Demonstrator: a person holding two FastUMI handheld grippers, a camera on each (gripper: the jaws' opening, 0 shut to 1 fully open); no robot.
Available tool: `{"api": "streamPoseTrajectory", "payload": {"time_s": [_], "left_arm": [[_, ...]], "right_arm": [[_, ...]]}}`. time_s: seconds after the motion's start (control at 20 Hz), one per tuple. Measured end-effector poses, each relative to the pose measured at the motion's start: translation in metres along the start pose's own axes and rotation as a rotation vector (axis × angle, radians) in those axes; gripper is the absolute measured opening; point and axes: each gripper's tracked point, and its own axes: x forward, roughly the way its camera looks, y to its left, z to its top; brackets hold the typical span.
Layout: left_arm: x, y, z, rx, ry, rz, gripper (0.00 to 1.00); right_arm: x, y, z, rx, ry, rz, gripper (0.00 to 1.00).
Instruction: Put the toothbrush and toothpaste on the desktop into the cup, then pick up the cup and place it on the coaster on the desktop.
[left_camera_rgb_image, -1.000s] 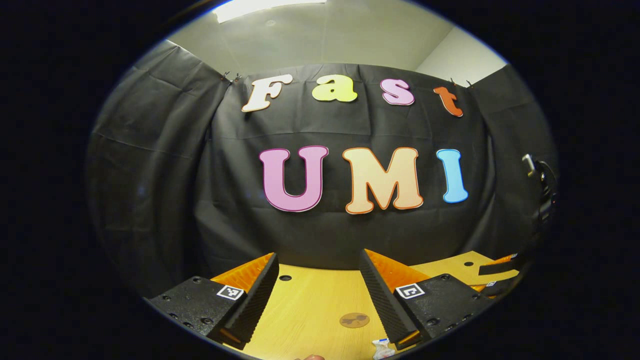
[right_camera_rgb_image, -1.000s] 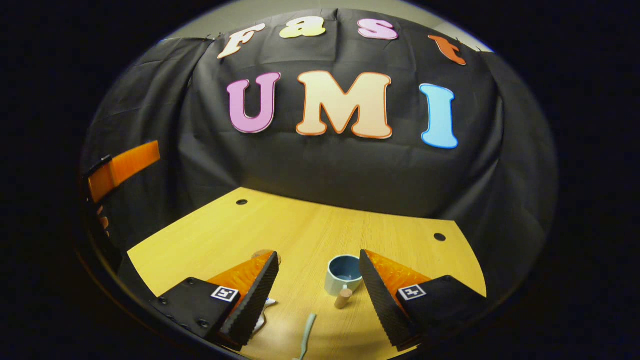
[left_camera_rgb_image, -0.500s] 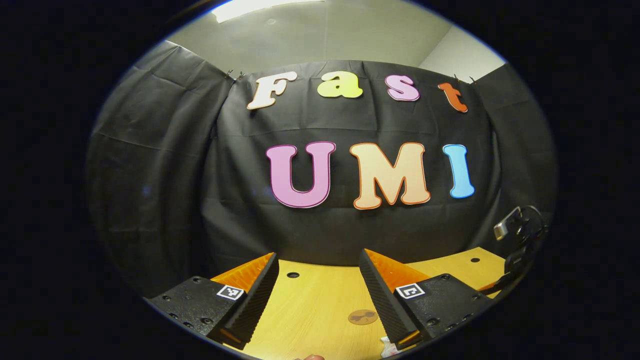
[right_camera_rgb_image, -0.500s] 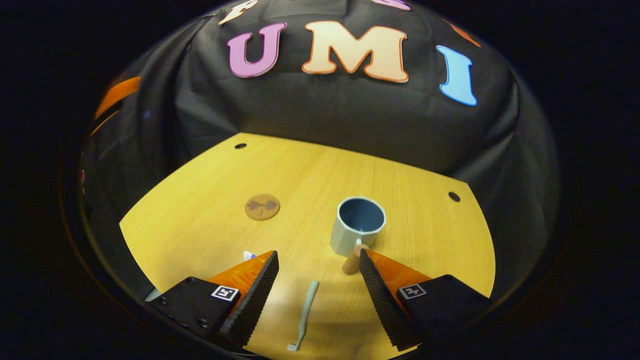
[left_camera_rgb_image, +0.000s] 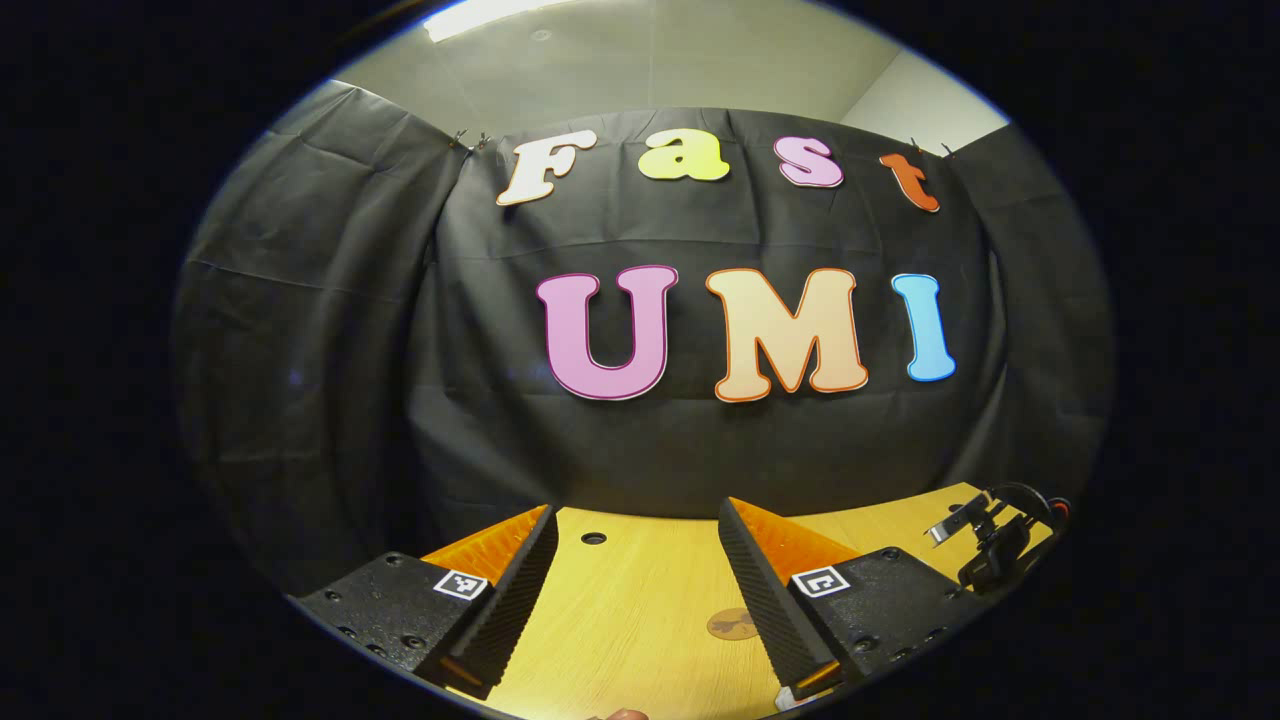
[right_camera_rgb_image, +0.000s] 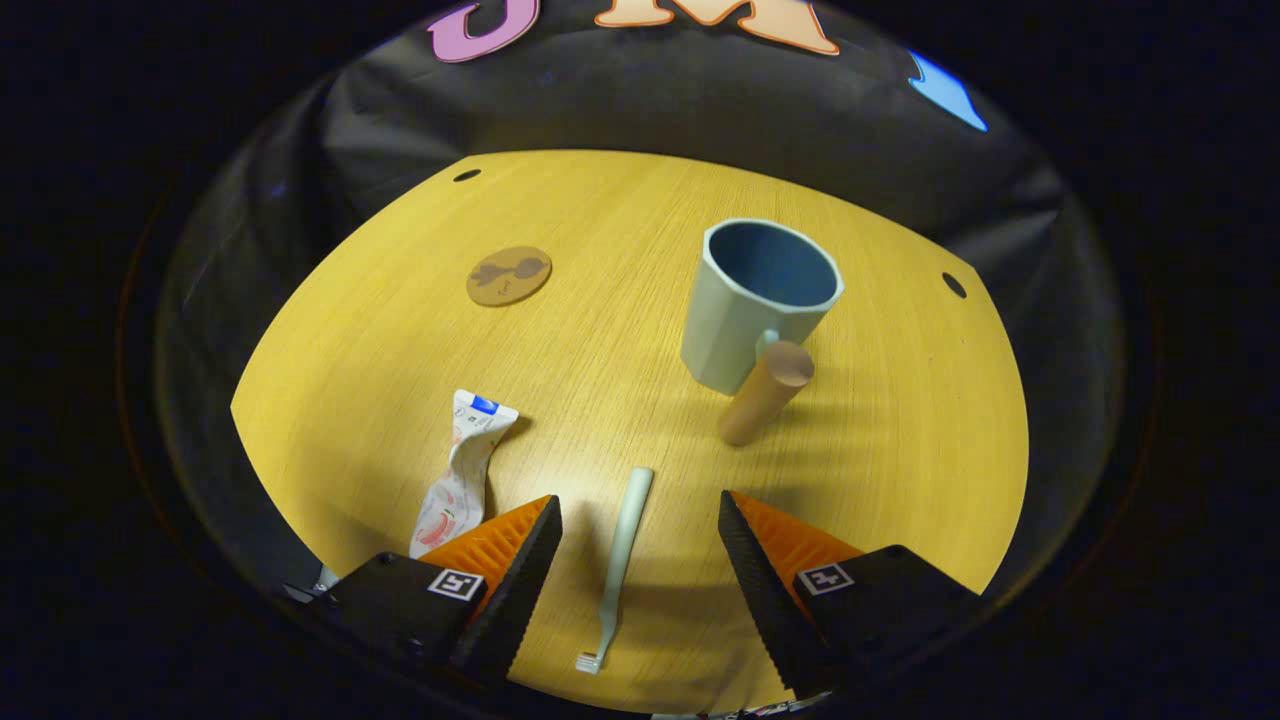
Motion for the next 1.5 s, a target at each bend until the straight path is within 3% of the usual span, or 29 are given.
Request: {"api": "streamPoseTrajectory", "payload": {"time_s": [0.2,0.55,0.6,0.7,0.8,0.85,0.9,0.95,1.0,1.1,1.15,1.25,1.5], "left_arm": [[0.004,0.003,-0.007,-0.005,0.018,-0.002,0.94],[0.009,0.009,-0.023,-0.02,0.058,-0.007,0.94],[0.009,0.01,-0.026,-0.023,0.064,-0.01,0.94],[0.011,0.01,-0.03,-0.028,0.075,-0.017,0.94],[0.014,0.009,-0.033,-0.029,0.082,-0.029,0.94],[0.015,0.008,-0.034,-0.029,0.085,-0.035,0.94],[0.016,0.007,-0.035,-0.028,0.087,-0.042,0.94],[0.018,0.004,-0.035,-0.028,0.089,-0.049,0.94],[0.018,0.002,-0.037,-0.028,0.092,-0.059,0.94],[0.02,-0.004,-0.041,-0.026,0.105,-0.081,0.94],[0.022,-0.01,-0.045,-0.025,0.118,-0.099,0.94],[0.02,-0.021,-0.056,-0.028,0.147,-0.134,0.94],[0.012,-0.06,-0.091,-0.041,0.258,-0.239,0.94]], "right_arm": [[0.01,-0.003,-0.008,-0.017,0.068,-0.016,0.98],[0.022,0.006,-0.03,-0.04,0.227,0.014,0.89],[0.022,0.007,-0.03,-0.039,0.237,0.014,0.8],[0.02,0.011,-0.03,-0.034,0.267,0.026,0.78],[0.021,0.01,-0.029,-0.041,0.296,0.029,0.67],[0.024,0.009,-0.03,-0.036,0.308,0.025,0.69],[0.022,0.008,-0.028,-0.031,0.318,0.026,0.58],[0.024,0.008,-0.03,-0.032,0.325,0.026,0.55],[0.023,0.006,-0.028,-0.031,0.321,0.03,0.57],[0.023,0.007,-0.03,-0.021,0.325,0.038,0.19],[0.023,0.007,-0.031,-0.031,0.322,0.047,0.14],[0.023,0.007,-0.031,-0.023,0.317,0.05,0.08],[0.023,0.007,-0.03,-0.003,0.283,0.058,0.08]]}}
